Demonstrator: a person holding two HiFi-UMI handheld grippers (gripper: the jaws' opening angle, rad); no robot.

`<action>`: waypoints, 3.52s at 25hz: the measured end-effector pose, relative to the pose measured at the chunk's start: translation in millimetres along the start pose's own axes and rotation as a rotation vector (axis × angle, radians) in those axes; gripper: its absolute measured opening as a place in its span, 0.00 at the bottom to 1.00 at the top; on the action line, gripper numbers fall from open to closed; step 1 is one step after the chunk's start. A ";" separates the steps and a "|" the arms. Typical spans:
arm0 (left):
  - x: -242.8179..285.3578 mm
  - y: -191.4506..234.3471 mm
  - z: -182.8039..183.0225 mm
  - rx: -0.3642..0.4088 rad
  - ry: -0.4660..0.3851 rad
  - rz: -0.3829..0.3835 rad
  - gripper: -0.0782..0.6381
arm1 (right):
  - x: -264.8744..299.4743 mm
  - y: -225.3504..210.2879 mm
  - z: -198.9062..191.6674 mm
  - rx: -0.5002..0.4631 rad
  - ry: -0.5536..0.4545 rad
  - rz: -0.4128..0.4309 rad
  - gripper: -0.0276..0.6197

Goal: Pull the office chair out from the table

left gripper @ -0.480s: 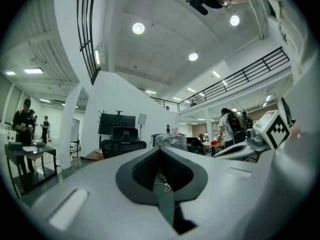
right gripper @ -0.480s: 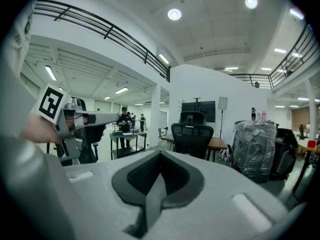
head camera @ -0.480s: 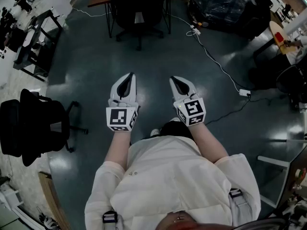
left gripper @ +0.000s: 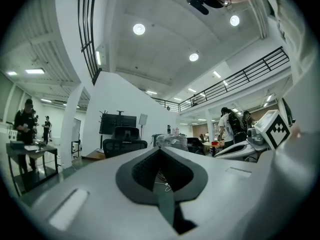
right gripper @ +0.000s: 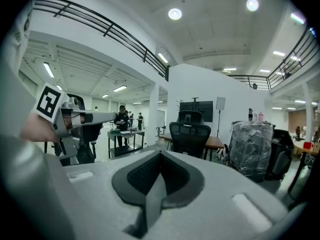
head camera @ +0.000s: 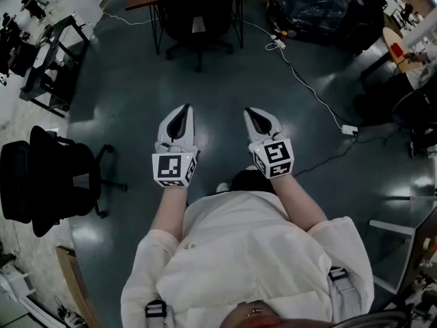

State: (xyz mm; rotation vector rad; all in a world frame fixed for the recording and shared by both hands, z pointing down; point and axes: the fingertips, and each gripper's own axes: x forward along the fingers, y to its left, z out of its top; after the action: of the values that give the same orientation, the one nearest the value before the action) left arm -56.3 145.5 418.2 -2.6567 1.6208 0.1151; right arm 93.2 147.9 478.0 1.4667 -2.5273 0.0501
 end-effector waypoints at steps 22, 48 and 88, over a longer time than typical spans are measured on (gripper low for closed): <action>106.6 72.9 -34.3 -0.037 0.047 0.039 0.13 | 124.1 -70.4 15.6 0.033 -0.014 -0.011 0.03; 437.2 299.0 -14.0 0.019 -0.003 0.059 0.13 | 451.8 -252.6 122.0 -0.170 -0.065 -0.044 0.03; 702.4 379.3 0.1 1.309 0.430 -0.467 0.23 | 696.6 -334.3 232.5 -1.303 0.160 0.124 0.13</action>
State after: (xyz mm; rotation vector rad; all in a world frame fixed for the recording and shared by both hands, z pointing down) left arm -73.4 -651.1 369.6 -1.8683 0.5782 -1.1350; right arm 8.1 -646.8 367.3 0.6853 -1.7552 -1.1451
